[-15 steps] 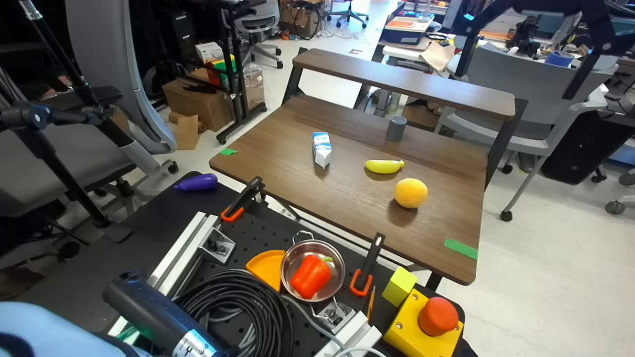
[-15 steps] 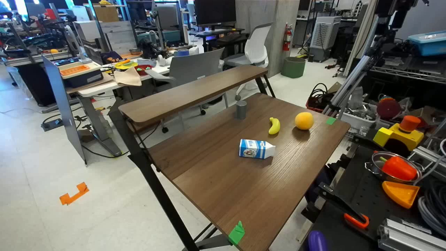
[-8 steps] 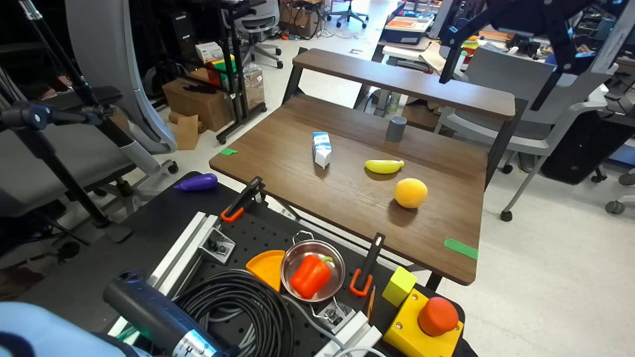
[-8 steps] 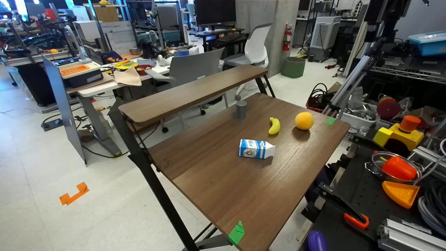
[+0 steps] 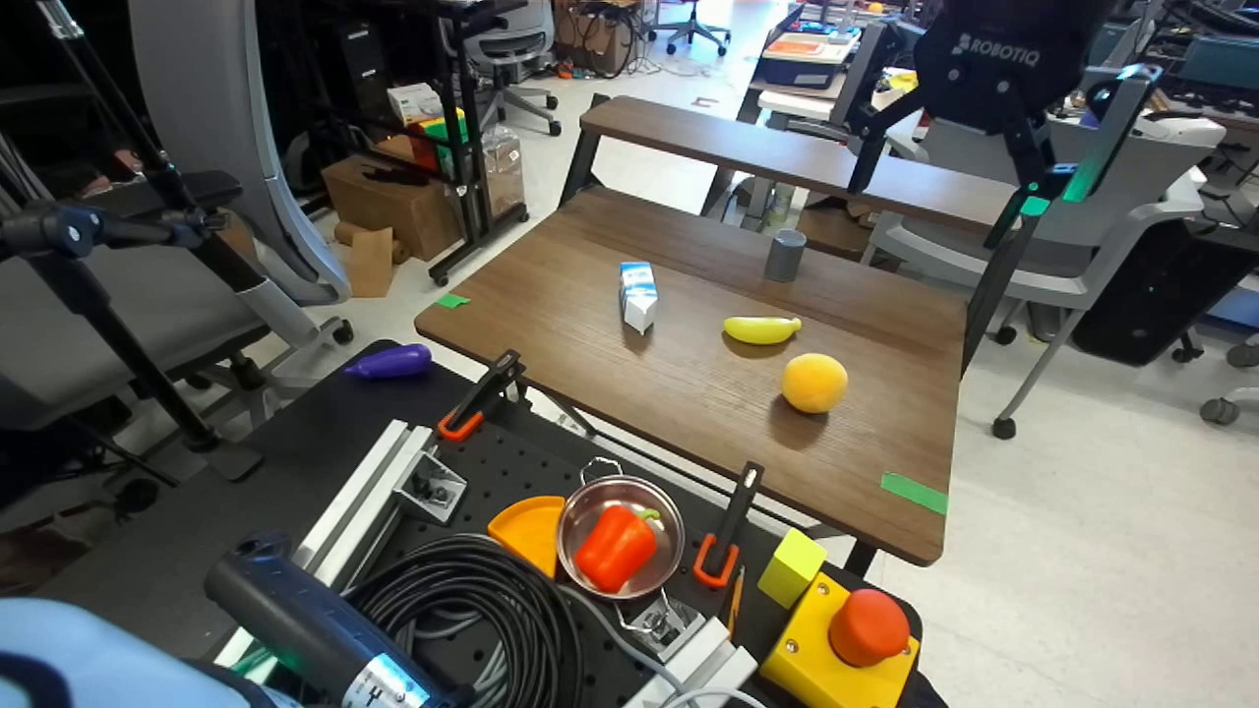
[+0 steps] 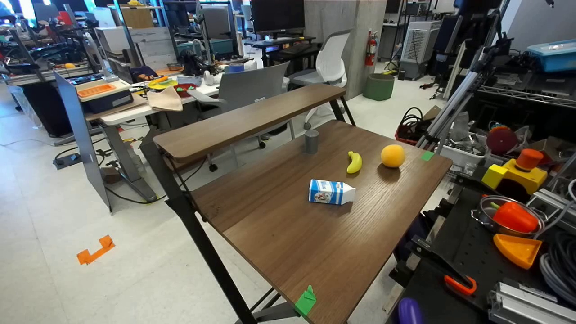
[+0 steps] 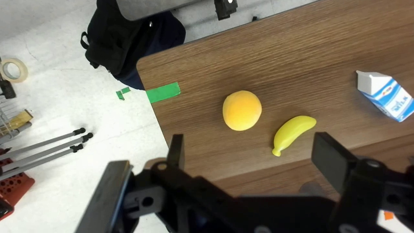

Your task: Move the orange plush toy

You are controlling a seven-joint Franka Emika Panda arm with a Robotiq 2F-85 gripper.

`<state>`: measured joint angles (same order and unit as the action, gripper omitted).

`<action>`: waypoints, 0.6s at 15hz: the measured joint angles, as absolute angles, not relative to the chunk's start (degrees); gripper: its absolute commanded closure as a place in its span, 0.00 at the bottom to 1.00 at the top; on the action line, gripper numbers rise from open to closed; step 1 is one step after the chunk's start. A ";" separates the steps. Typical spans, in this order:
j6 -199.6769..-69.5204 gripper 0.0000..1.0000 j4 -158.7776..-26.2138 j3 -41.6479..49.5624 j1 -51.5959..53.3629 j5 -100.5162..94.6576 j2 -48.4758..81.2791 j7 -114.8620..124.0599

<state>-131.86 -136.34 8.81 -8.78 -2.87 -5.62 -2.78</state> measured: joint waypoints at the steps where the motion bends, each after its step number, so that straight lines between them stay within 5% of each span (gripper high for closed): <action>1: -132.94 0.00 -136.08 8.52 -8.52 -2.87 -4.49 -1.86; 9: -142.00 0.00 -134.33 6.24 -5.90 -2.97 4.86 4.17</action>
